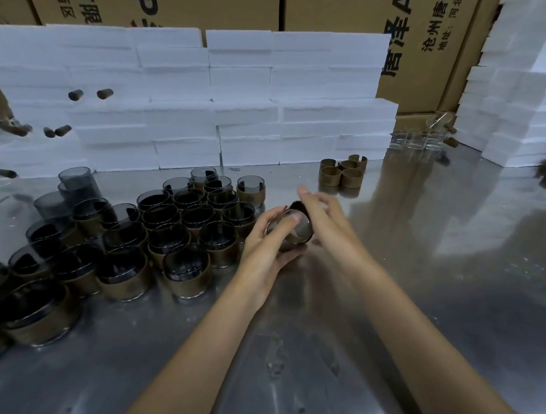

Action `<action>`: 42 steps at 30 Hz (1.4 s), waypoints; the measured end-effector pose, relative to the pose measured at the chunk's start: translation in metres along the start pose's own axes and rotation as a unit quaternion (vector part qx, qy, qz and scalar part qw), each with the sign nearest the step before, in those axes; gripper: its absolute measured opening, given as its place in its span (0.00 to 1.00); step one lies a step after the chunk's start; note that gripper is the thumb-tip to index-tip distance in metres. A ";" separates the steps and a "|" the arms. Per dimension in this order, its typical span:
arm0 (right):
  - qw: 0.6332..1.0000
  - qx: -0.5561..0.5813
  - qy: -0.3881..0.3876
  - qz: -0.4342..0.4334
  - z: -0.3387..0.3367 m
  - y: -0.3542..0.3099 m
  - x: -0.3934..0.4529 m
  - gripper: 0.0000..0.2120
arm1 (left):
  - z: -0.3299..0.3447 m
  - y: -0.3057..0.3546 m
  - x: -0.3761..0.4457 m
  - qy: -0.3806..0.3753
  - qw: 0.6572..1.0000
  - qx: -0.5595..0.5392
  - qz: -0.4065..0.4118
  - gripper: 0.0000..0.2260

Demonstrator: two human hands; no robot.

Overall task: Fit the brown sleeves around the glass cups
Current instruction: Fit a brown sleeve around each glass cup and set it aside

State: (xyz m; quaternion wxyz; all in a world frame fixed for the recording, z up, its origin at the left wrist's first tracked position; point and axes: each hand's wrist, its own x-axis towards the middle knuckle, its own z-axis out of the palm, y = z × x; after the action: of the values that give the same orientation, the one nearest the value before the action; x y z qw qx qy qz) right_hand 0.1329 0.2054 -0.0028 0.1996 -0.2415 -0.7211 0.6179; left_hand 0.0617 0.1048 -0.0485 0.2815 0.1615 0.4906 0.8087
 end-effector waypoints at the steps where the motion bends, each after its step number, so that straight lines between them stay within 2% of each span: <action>1: 0.999 0.012 -0.021 0.036 0.006 0.003 0.004 0.29 | 0.002 -0.002 0.001 -0.002 1.000 0.005 0.008 0.21; 3: 0.999 0.006 -0.037 0.038 0.017 0.012 0.013 0.28 | 0.001 -0.003 0.002 -0.002 1.000 0.003 0.022 0.17; 6: 1.000 -0.003 -0.011 0.000 0.029 0.018 0.017 0.29 | -0.005 -0.001 0.007 0.009 1.000 0.002 0.022 0.11; 13: 0.999 0.032 0.025 0.011 0.023 0.027 0.020 0.34 | -0.002 0.003 0.006 0.000 1.000 0.012 0.007 0.19; 19: 0.998 0.041 0.049 0.008 0.025 0.028 0.017 0.41 | 0.000 0.007 0.002 -0.003 1.000 0.025 -0.001 0.14; 24: 0.984 0.084 0.154 -0.028 0.027 0.038 0.023 0.26 | 0.002 0.006 -0.002 -0.016 1.000 0.024 -0.011 0.13; 27: 0.982 0.096 0.155 -0.053 0.029 0.038 0.021 0.25 | 0.005 0.011 -0.001 -0.031 0.999 0.017 -0.020 0.13; 29: 0.978 0.099 0.164 -0.078 0.030 0.038 0.019 0.24 | 0.009 0.014 0.000 -0.008 1.000 0.014 -0.025 0.15; 33: 0.980 0.093 0.131 -0.114 0.034 0.042 0.013 0.12 | 0.010 0.015 0.003 0.069 0.997 0.014 -0.036 0.16; 35: 0.984 0.110 0.106 -0.095 0.034 0.041 0.012 0.07 | 0.009 0.018 0.002 0.090 0.994 -0.008 -0.053 0.13; 38: 0.968 0.226 0.102 -0.023 0.032 0.033 0.011 0.07 | 0.010 0.020 -0.001 0.102 0.992 -0.023 -0.068 0.15; 40: 0.955 0.279 0.101 0.029 0.031 0.030 0.011 0.12 | 0.011 0.017 -0.001 0.115 0.990 -0.017 -0.075 0.17; 42: 0.950 0.292 0.087 0.064 0.030 0.029 0.009 0.19 | 0.014 0.014 -0.002 0.132 0.989 -0.001 -0.071 0.11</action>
State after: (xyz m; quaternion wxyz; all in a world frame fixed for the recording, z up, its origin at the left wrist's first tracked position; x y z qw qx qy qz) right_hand 0.1115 0.1906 -0.0364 0.2837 -0.2711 -0.4716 0.7897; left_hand 0.0666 0.1080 -0.0298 0.2711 0.0179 0.5325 0.8016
